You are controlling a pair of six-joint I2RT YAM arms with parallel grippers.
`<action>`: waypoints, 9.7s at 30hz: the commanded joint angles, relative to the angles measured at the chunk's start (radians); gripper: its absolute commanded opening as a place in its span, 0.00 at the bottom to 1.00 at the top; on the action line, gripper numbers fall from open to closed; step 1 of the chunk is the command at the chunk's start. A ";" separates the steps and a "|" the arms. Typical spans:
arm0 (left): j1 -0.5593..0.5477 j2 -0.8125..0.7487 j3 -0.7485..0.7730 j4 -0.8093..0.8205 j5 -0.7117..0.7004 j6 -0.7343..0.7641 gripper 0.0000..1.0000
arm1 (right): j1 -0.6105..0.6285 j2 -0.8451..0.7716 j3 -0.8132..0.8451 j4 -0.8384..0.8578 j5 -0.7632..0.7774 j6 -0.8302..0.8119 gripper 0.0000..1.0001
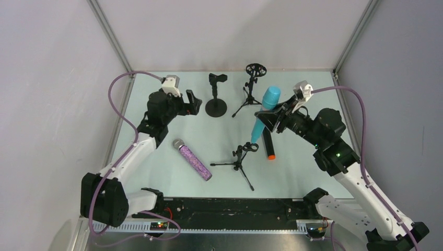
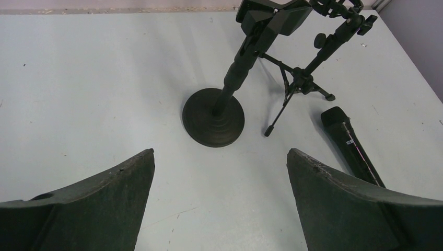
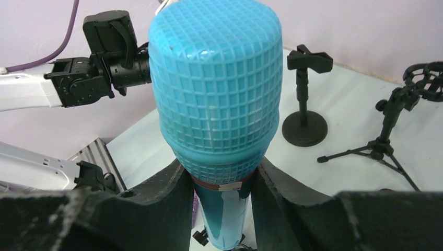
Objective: Attach the microphones to the stand
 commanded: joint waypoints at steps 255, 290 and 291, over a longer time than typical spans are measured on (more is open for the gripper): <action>-0.069 -0.113 -0.006 0.173 0.423 -0.345 1.00 | 0.160 -0.511 -0.649 -0.198 0.299 0.140 0.99; -0.549 0.011 -0.133 0.172 0.507 0.382 0.98 | 0.159 -0.548 -0.735 -0.225 0.270 0.192 1.00; -0.551 0.017 -0.134 0.172 0.508 0.391 0.97 | 0.159 -0.548 -0.735 -0.225 0.271 0.191 1.00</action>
